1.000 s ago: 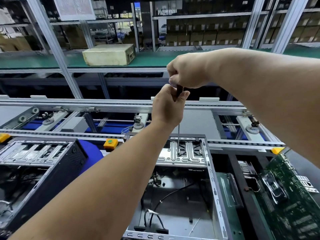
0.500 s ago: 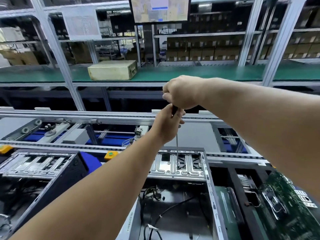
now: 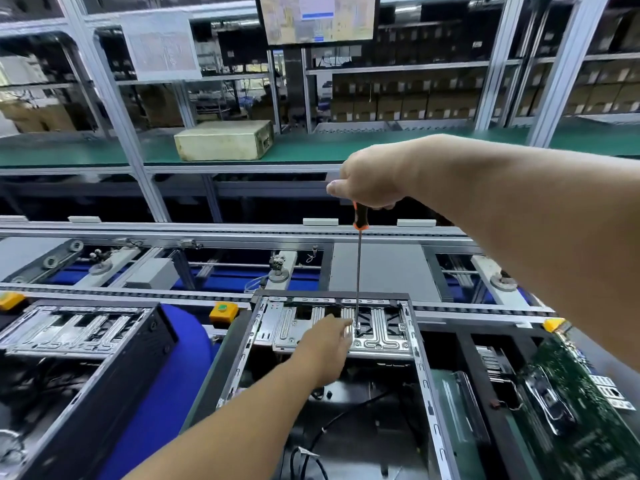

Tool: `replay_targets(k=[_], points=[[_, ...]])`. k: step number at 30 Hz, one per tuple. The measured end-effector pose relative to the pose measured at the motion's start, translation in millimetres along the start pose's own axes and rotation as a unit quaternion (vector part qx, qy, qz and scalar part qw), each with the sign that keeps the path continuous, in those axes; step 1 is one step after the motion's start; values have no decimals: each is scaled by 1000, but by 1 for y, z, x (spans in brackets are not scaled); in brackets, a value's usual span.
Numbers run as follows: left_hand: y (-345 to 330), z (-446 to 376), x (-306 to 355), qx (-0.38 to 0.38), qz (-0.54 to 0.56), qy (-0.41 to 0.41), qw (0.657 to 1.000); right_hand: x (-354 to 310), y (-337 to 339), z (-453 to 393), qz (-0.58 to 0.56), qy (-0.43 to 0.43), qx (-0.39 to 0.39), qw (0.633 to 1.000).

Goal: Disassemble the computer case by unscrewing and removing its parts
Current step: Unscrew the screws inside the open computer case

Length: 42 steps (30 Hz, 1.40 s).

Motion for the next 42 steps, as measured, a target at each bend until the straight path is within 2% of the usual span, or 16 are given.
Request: replay_targets(k=[2, 4, 6, 9, 17, 21, 23, 27, 31, 36, 42], points=[[-10, 2, -2, 5, -89, -27, 996, 5, 4, -1, 108, -13, 48, 993], [-18, 3, -4, -4, -154, -34, 987, 9, 4, -2, 151, 5, 65, 986], [-26, 7, -9, -16, -204, -35, 978, 14, 2, -2, 122, 23, 54, 991], [-33, 14, -15, -15, -237, -46, 970, 20, -1, 0, 13, 33, 40, 999], [-32, 22, -20, -35, -210, -54, 976, 18, 1, 4, -70, 28, -1, 997], [-14, 26, -30, -29, -124, -63, 990, 21, -1, -4, 98, 5, 102, 990], [1, 30, -43, -15, -138, -55, 989, 19, -1, -7, 143, 19, 127, 981], [20, 43, -70, -1, -173, -37, 984, 18, 1, -10, 107, 5, 115, 988], [20, 53, -78, 28, -159, -33, 986, 12, 2, -9, 109, -5, 122, 987], [20, 54, -77, 48, -166, -31, 985, 0, 4, -6, 135, -7, 66, 989], [19, 56, -79, 54, -171, -30, 983, -2, 8, 3, 55, 2, 2, 998]])
Point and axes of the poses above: each hand's wrist, its own z-axis away from the middle knuckle, its own y-axis out of the back of the hand, x = y × z, the point moved 5 cm from there along -z, towards the middle knuckle, and after that the axes turned 1 degree about -z, right-handed, at the moved point
